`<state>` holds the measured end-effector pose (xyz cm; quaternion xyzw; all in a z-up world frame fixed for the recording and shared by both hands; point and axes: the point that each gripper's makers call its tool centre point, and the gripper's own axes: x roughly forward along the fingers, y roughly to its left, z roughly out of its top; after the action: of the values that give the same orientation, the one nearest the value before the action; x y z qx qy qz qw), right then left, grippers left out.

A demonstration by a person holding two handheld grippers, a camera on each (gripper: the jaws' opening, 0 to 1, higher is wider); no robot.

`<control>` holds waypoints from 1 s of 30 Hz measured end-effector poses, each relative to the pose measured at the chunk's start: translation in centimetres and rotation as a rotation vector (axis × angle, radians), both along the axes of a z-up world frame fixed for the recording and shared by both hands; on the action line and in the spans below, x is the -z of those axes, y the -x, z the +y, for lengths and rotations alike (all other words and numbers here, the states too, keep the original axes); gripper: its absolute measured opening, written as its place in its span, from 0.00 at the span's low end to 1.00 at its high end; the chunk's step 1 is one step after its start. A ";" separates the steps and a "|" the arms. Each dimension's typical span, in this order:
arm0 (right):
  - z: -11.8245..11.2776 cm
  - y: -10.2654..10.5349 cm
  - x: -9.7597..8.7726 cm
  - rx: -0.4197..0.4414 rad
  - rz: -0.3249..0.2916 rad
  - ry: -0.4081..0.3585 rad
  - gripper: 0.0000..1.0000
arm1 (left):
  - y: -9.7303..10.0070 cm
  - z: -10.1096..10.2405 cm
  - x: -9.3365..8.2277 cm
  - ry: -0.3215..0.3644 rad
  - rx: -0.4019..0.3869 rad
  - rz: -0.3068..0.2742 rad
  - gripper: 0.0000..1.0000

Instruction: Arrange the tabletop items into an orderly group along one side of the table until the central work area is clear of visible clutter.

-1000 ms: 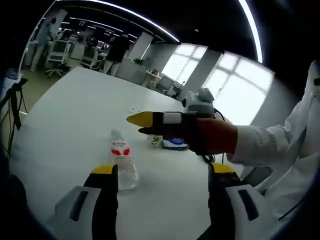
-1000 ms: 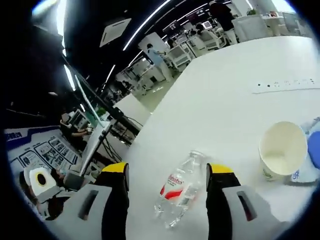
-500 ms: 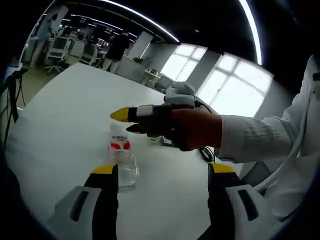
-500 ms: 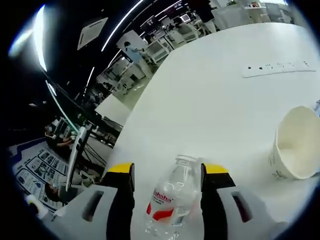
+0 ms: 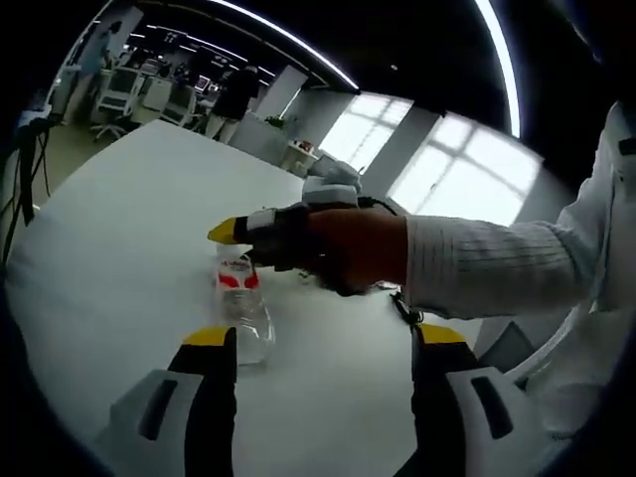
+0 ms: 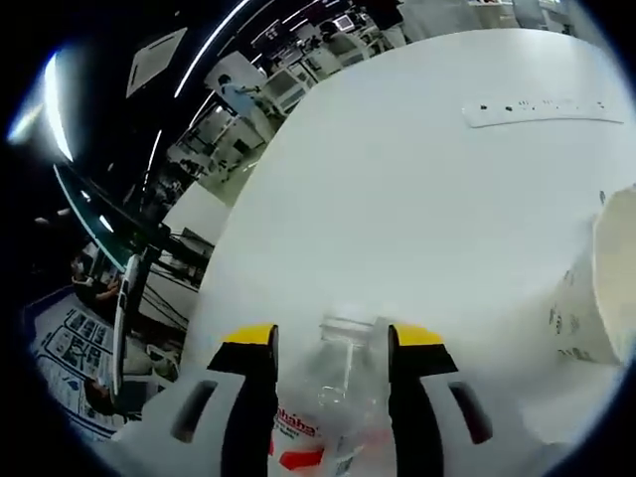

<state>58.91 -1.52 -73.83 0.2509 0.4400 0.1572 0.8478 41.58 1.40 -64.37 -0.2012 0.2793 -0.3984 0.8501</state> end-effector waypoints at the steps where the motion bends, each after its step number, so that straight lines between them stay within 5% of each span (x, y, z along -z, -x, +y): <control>1: 0.1 -0.1 0.2 0.002 0.005 0.001 0.42 | 0.0 0.1 0.1 0.002 -0.002 0.004 0.72; 10: -0.1 -1.0 0.8 0.029 0.021 0.008 0.27 | 0.4 0.7 0.7 0.008 -0.022 0.013 0.72; 30: 0.1 -0.5 0.3 0.059 0.001 -0.012 0.20 | -0.6 0.7 1.1 0.000 -0.035 0.007 0.69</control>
<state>59.38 -1.41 -74.14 0.2691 0.4318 0.1346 0.8503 42.19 2.15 -65.43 -0.2075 0.2789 -0.3828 0.8559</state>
